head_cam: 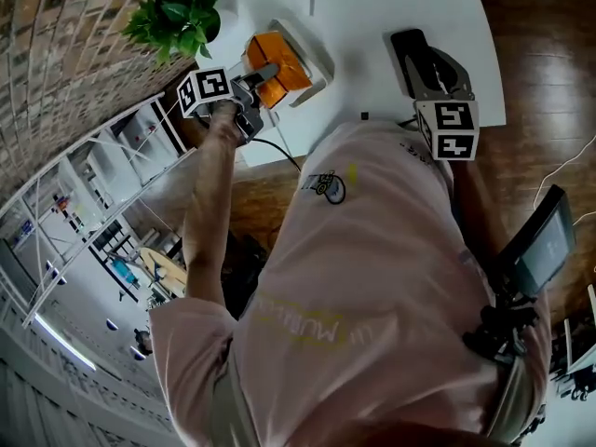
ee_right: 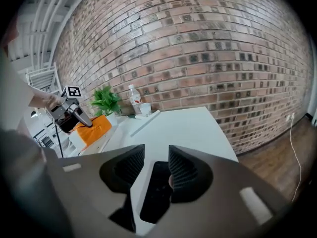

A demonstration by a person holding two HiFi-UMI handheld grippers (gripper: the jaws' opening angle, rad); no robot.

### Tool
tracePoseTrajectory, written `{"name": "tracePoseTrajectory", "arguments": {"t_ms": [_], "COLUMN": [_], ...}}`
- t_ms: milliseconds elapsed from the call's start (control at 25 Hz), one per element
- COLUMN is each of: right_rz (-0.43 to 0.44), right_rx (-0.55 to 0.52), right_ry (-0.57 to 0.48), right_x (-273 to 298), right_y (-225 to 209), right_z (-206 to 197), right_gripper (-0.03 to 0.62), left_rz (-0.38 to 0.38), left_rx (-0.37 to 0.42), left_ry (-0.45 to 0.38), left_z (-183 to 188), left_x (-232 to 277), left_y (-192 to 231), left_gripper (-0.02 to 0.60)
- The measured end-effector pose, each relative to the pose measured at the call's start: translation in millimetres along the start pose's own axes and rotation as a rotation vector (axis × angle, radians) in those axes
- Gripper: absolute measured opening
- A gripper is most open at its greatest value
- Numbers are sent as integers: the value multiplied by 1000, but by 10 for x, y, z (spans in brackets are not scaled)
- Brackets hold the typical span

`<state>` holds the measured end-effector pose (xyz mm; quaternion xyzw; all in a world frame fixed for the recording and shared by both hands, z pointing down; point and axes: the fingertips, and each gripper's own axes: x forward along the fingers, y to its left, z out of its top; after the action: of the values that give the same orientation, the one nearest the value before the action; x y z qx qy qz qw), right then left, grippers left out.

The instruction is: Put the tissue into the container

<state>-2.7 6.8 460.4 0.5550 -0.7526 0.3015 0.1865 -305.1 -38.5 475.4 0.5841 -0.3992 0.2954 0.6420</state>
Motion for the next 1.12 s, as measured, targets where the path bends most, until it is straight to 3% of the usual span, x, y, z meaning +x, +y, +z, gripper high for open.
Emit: {"name": "tracePoseTrajectory", "arguments": {"t_ms": [200, 280, 480, 560, 680, 760, 960, 1120], "right_rz": [3, -3, 28, 38, 16, 2, 4, 9], "right_rx": [-16, -39, -68, -31, 133, 185, 111, 0], "right_ry": [-8, -5, -59, -77, -71, -94, -172, -176], "right_x": [10, 18, 37, 67, 54, -4, -109, -60], "right_y": [87, 103, 75, 40, -101, -203, -179, 97], "right_z": [41, 99, 150, 195, 224, 299, 610, 739], "right_gripper": [150, 105, 98, 98, 75, 63, 25, 25], "left_rz": [12, -8, -43, -71, -126, -143, -149, -162], "left_rx": [24, 40, 40, 31, 43, 102, 243, 329], "left_ry": [8, 3, -32, -79, -234, -347, -769, -967], "left_z": [57, 62, 22, -31, -94, -155, -216, -296], "left_x": [110, 99, -42, -163, -573, -903, -1738, -2064], "left_y": [69, 19, -108, -112, -139, -190, -364, -381], "left_gripper": [318, 413, 454, 453, 431, 411, 356, 344]}}
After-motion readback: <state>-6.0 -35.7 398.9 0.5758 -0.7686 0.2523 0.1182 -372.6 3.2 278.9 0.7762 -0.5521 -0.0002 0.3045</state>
